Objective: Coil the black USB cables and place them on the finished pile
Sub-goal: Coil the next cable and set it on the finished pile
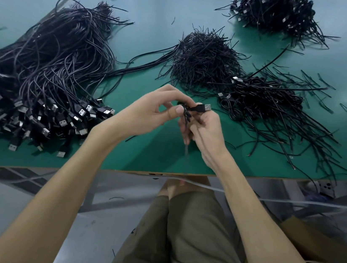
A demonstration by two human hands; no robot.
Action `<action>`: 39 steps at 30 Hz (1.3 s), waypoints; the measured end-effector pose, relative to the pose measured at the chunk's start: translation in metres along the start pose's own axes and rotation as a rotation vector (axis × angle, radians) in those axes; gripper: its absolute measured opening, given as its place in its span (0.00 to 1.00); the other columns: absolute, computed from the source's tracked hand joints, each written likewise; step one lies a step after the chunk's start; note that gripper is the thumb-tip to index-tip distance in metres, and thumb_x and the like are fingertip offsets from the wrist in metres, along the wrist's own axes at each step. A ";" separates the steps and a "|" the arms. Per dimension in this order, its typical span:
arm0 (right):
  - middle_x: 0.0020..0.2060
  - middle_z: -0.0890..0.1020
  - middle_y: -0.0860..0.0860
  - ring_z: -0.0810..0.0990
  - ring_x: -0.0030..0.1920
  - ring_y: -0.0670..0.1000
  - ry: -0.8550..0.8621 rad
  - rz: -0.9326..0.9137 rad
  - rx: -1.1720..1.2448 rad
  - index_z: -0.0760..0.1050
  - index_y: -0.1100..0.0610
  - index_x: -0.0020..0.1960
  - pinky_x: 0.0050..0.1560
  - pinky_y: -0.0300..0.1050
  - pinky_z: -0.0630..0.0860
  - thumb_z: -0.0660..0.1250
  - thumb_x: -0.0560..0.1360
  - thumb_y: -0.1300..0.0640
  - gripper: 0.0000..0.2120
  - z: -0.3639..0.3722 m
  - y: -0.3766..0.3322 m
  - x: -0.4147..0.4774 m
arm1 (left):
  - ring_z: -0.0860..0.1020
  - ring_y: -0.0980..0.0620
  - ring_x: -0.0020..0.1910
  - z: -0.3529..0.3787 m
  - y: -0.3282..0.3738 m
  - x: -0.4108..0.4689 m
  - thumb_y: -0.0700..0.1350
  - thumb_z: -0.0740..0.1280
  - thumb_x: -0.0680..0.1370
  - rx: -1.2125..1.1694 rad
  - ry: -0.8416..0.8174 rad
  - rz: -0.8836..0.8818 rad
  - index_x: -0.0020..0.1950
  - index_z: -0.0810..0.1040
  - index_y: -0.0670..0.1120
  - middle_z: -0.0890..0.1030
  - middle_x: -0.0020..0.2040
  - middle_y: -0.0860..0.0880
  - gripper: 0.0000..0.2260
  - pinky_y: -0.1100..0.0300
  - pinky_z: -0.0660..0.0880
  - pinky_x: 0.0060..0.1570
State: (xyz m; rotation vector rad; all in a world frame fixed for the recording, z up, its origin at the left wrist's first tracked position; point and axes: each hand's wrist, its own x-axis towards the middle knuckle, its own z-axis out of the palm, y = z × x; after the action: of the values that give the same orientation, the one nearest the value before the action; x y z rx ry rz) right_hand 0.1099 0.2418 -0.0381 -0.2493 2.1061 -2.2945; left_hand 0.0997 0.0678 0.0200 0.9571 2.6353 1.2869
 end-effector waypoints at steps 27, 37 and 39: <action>0.29 0.77 0.57 0.71 0.22 0.51 0.089 -0.046 0.045 0.68 0.62 0.43 0.23 0.39 0.66 0.61 0.82 0.71 0.10 0.003 0.001 0.000 | 0.74 0.47 0.49 0.032 0.025 0.019 0.60 0.63 0.81 0.424 0.238 -0.492 0.51 0.78 0.48 0.72 0.53 0.49 0.16 0.53 0.69 0.44; 0.47 0.80 0.48 0.82 0.31 0.52 0.223 -0.235 -0.312 0.72 0.54 0.54 0.36 0.48 0.77 0.68 0.81 0.56 0.06 0.004 -0.012 -0.011 | 0.80 0.52 0.32 0.018 0.024 0.009 0.51 0.66 0.83 0.098 0.383 -0.401 0.49 0.80 0.45 0.82 0.37 0.50 0.10 0.51 0.81 0.38; 0.54 0.74 0.47 0.80 0.39 0.48 0.253 -0.425 -0.525 0.73 0.50 0.62 0.40 0.46 0.79 0.69 0.80 0.59 0.13 -0.002 -0.021 -0.017 | 0.79 0.54 0.30 0.010 0.023 0.008 0.48 0.66 0.83 -0.040 0.394 -0.375 0.49 0.81 0.43 0.82 0.36 0.50 0.10 0.55 0.78 0.33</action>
State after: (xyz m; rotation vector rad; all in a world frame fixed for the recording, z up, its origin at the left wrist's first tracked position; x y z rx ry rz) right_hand 0.1289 0.2474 -0.0189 -0.4741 3.0242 -1.9770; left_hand 0.1084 0.0894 0.0323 0.1921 2.8577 1.5425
